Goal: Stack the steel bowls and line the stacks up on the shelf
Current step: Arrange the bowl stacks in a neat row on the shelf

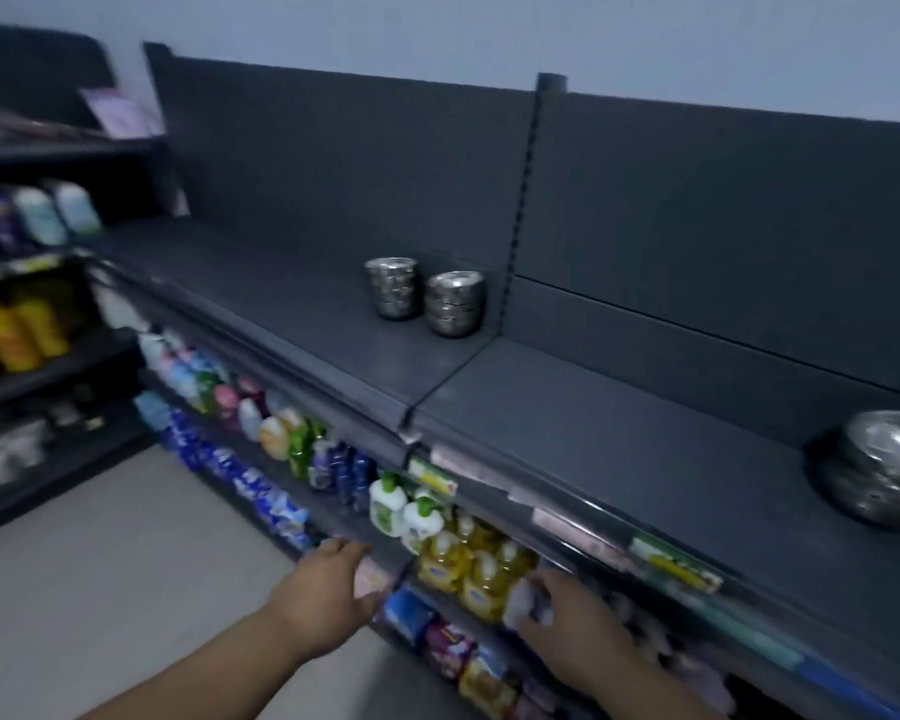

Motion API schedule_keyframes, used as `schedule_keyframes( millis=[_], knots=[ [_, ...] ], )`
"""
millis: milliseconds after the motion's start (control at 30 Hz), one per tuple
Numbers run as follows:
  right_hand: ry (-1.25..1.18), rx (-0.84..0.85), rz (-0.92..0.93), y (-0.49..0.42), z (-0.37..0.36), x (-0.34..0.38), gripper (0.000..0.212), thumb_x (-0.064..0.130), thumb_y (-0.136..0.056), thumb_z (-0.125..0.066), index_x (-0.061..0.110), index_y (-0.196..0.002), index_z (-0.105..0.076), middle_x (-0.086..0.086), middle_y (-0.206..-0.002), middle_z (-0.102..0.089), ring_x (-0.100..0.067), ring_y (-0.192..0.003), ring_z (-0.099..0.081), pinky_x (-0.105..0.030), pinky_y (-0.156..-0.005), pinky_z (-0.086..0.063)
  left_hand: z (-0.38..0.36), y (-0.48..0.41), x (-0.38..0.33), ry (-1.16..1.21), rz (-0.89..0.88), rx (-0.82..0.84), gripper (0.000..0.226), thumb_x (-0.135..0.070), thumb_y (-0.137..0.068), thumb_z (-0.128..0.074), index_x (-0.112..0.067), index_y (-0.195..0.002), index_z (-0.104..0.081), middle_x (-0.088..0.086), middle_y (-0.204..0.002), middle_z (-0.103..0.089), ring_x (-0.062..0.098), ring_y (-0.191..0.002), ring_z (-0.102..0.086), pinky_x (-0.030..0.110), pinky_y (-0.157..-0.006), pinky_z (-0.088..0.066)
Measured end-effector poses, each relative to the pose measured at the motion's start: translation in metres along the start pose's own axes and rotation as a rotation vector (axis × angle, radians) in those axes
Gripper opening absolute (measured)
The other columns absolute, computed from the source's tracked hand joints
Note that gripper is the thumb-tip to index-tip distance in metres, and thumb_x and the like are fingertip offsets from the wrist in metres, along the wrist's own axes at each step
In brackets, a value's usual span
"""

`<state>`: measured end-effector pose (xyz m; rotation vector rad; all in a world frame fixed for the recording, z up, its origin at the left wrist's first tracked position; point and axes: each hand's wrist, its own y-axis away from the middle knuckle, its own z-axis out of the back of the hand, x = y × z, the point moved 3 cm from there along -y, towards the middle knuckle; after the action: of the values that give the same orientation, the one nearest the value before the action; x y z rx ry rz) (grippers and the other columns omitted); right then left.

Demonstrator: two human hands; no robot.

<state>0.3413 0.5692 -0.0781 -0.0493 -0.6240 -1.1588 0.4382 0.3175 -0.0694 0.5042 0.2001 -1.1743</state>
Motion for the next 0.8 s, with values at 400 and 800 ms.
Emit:
schedule_keyframes(
  millis=[400,800],
  knots=[
    [0.028,0.272,0.209,-0.124,-0.077,0.184,0.043,0.037,-0.087,-0.062,0.024,-0.127,-0.052,0.002,-0.123,-0.059,-0.016,-0.103,-0.057,-0.030,-0.088,-0.049,0.066,0.023,0.196,0.058,0.440,-0.170,0.063,-0.049,-0.088,-0.055,-0.023,-0.143,-0.036,0.000,-0.147,-0.039,0.016,-0.130,-0.044,0.023,-0.108,-0.034],
    [-0.053,0.163,0.373,-0.308,-0.040,0.300,0.042,0.030,-0.087,-0.065,0.021,-0.127,-0.055,-0.002,-0.118,-0.061,-0.019,-0.104,-0.060,-0.027,-0.087,-0.049,0.173,-0.164,0.217,0.092,0.408,-0.304,0.059,-0.042,-0.090,-0.057,-0.022,-0.142,-0.039,0.002,-0.144,-0.042,0.018,-0.128,-0.046,0.027,-0.104,-0.037]
  ],
)
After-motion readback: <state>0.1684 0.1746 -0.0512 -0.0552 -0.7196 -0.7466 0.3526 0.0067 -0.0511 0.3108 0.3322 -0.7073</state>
